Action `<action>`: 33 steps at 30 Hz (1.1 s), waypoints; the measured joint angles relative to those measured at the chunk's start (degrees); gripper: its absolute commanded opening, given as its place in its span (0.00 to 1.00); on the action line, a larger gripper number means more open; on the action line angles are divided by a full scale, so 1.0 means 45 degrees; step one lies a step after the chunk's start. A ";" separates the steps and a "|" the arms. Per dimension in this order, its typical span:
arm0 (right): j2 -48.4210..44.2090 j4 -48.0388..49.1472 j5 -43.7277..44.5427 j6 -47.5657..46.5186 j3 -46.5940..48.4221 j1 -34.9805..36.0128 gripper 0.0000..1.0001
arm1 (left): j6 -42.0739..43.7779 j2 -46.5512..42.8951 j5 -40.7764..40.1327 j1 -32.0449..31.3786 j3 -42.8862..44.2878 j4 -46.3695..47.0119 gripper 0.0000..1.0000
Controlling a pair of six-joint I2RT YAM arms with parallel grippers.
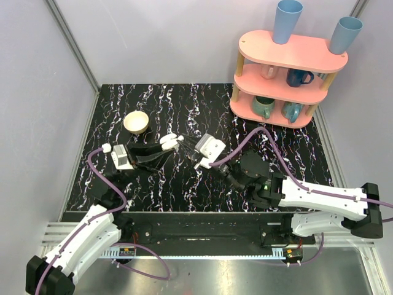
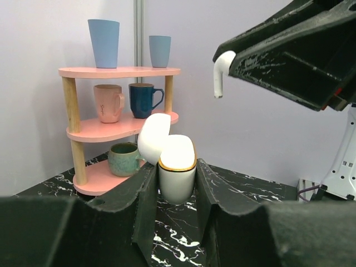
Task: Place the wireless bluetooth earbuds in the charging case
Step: Insert the right earbud into the right side groove of the charging case.
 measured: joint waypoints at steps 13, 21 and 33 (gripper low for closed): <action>0.0967 0.0010 -0.0039 -0.0029 0.0005 0.0039 0.18 | -0.0010 0.0019 0.0005 0.0000 0.0121 0.0087 0.00; 0.1083 0.0024 -0.0034 -0.0267 0.0029 0.0039 0.18 | -0.0010 0.0136 0.0005 0.0000 0.0121 0.0170 0.00; 0.1093 0.0505 0.0068 -0.0661 0.0078 0.0039 0.18 | -0.0019 0.0248 0.0146 -0.0044 0.0121 0.0219 0.00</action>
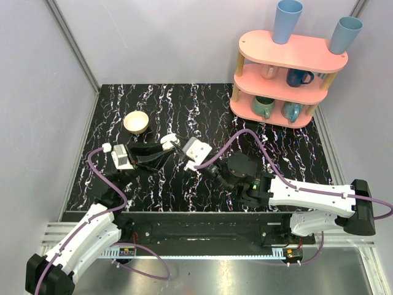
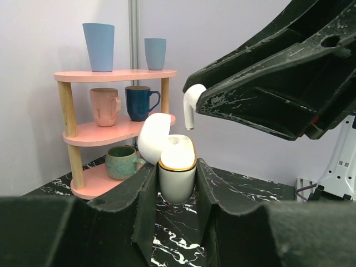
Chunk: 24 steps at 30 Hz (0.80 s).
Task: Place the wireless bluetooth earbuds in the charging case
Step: Insert the right earbud into the right side groove of the charging case.
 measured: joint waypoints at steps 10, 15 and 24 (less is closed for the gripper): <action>0.0296 0.0083 0.0155 -0.0189 0.0044 0.0000 0.18 | -0.0068 0.0000 0.0233 -0.0039 0.0000 0.0457 0.00; 0.0296 0.0053 0.0282 -0.0253 0.0049 0.0000 0.18 | -0.0092 -0.0015 0.0233 -0.0049 0.0000 0.0520 0.00; 0.0287 -0.0719 0.0233 -0.0413 0.0393 0.0010 0.18 | -0.0087 -0.0087 0.0228 -0.0049 -0.0015 0.0520 0.00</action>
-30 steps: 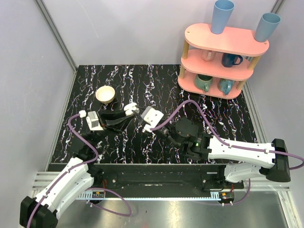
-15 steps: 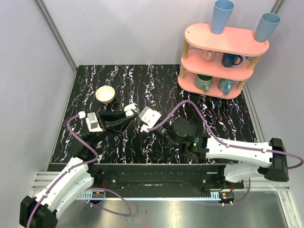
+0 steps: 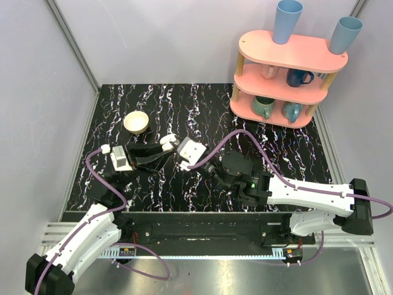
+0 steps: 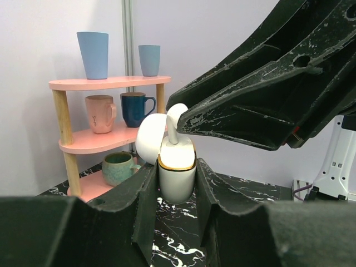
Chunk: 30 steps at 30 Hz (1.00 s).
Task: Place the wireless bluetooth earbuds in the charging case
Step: Insert the right earbud into the right side groove of the charging case.
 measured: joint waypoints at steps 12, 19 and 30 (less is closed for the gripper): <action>0.0005 -0.1554 -0.0228 0.0155 0.0729 -0.0005 0.20 | 0.0000 0.0000 0.0005 -0.0015 0.0000 -0.0010 0.00; 0.0005 -0.1739 -0.0223 0.0253 0.0748 -0.0005 0.22 | 0.0000 -0.0005 -0.0044 -0.0015 0.0000 -0.0039 0.00; 0.0034 -0.1972 -0.0228 0.0311 0.0772 0.0000 0.43 | 0.0010 0.0000 -0.0151 -0.0015 -0.0005 -0.0049 0.00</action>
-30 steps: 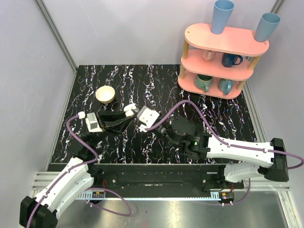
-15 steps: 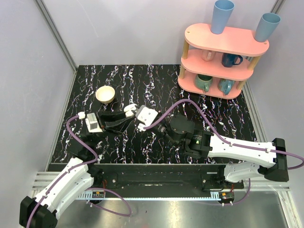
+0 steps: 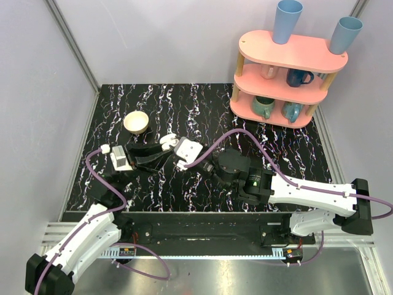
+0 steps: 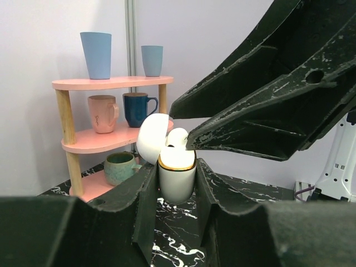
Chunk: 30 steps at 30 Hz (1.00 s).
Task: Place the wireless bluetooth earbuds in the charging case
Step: Insert the right earbud into the right side groove of the charging case, then move the left earbud to the center of the board.
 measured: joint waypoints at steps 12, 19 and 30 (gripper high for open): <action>0.0024 0.0301 0.0136 -0.0078 0.0000 0.0000 0.68 | 0.0019 0.0005 -0.0049 0.0000 -0.0010 0.0034 0.00; -0.0733 0.1928 0.0194 -0.0146 -0.0937 0.0000 0.81 | 0.0029 0.0000 -0.0053 0.0000 -0.0010 0.0034 0.00; -0.2934 0.2866 0.1073 0.0520 -0.1404 -0.0005 0.87 | 0.0136 -0.0121 -0.0151 0.0000 -0.0010 -0.0219 0.00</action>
